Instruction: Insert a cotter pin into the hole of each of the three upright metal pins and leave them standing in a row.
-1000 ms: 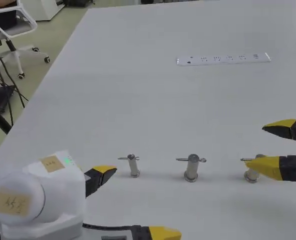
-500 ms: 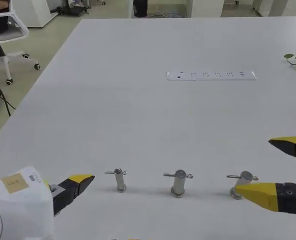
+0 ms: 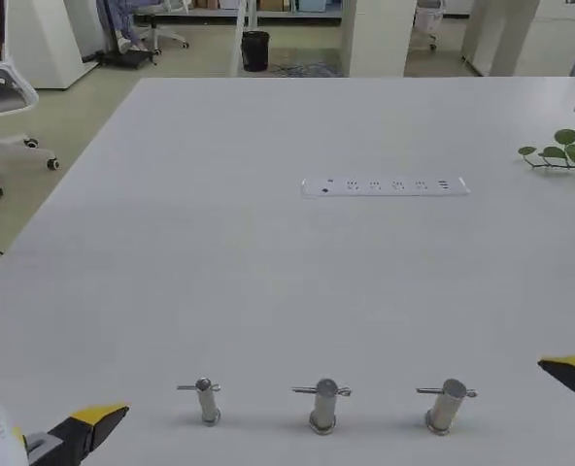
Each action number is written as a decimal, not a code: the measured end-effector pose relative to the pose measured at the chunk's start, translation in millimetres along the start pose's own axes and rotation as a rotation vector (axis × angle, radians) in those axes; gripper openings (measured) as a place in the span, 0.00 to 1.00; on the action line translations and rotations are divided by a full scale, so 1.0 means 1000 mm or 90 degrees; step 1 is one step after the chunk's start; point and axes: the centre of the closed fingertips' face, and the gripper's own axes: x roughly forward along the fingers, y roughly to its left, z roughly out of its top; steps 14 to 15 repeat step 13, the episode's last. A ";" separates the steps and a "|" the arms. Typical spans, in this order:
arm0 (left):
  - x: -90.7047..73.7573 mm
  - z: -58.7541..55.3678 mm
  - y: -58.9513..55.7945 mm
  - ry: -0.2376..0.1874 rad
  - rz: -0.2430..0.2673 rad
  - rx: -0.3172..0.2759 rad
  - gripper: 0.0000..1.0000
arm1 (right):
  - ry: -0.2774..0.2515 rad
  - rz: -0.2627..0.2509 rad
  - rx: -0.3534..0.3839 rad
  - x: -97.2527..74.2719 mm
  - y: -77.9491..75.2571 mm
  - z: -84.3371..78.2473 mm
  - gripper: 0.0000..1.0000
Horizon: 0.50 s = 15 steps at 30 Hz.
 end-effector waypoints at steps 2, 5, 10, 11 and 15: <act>0.000 -0.003 0.000 0.009 0.001 0.000 0.99 | 0.011 0.000 0.004 0.000 0.001 -0.006 0.94; -0.001 -0.009 0.000 0.023 0.002 0.001 0.99 | 0.029 0.009 0.004 0.001 0.006 -0.014 0.94; -0.003 -0.016 0.003 0.037 0.010 -0.009 0.99 | 0.066 0.008 0.004 0.003 0.007 -0.031 0.94; -0.004 -0.017 0.004 0.038 0.012 -0.010 0.99 | 0.073 0.009 0.009 0.003 0.008 -0.034 0.94; -0.005 -0.020 0.006 0.043 0.016 -0.015 0.99 | 0.083 0.007 0.011 0.003 0.008 -0.039 0.94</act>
